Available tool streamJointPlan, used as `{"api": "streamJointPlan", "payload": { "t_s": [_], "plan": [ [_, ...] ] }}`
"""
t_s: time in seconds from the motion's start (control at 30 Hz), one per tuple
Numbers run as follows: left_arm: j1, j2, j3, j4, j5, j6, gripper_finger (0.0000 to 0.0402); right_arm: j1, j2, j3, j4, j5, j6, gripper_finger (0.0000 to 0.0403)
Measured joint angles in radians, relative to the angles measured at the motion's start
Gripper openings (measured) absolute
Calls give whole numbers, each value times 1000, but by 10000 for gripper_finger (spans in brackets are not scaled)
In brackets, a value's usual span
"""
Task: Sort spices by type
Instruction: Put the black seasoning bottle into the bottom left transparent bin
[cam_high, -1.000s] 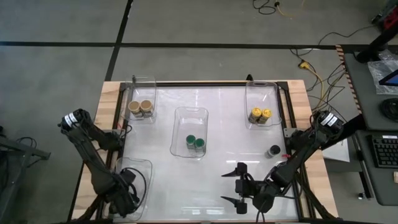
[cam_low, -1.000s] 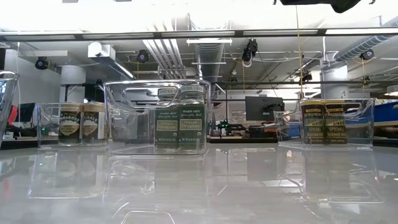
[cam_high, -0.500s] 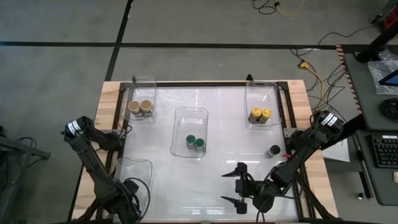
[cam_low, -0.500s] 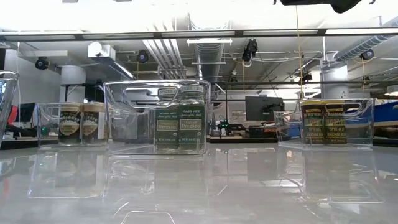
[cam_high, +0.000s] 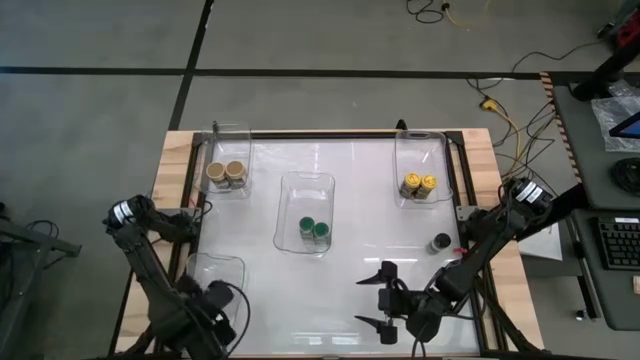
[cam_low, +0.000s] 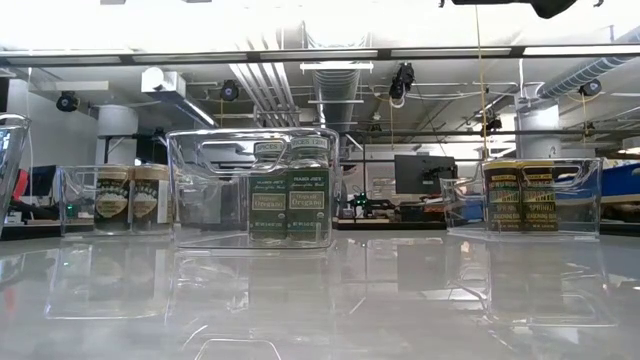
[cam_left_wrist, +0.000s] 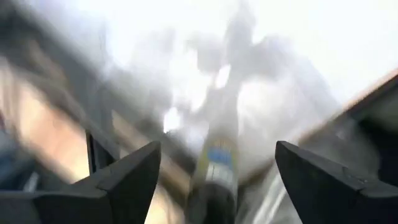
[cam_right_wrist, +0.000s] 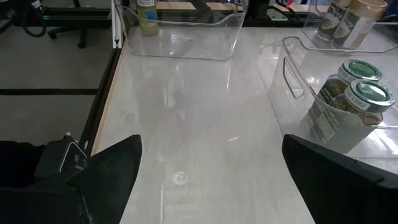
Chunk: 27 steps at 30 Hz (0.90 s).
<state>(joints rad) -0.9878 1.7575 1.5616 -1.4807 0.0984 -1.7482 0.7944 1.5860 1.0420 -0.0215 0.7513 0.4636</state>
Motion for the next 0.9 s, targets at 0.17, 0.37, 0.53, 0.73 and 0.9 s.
{"api": "streamJointPlan", "payload": {
  "t_s": [0.17,0.37,0.53,0.73,0.9],
  "plan": [
    [-1,-4,116,-37,-480,156,300,0,-12,62,-187,-47,-15,379],
    [0,5,152,-4,-899,378,300,-2,-23,288,-837,-117,102,379],
    [7,24,126,-2,-1097,449,300,-47,-32,442,-1423,-216,399,379],
    [23,41,66,1,-1319,456,300,-110,-186,369,-1524,-367,512,379],
    [52,60,0,10,-1446,435,300,-152,-334,214,-1511,-436,503,379]
  ]
}}
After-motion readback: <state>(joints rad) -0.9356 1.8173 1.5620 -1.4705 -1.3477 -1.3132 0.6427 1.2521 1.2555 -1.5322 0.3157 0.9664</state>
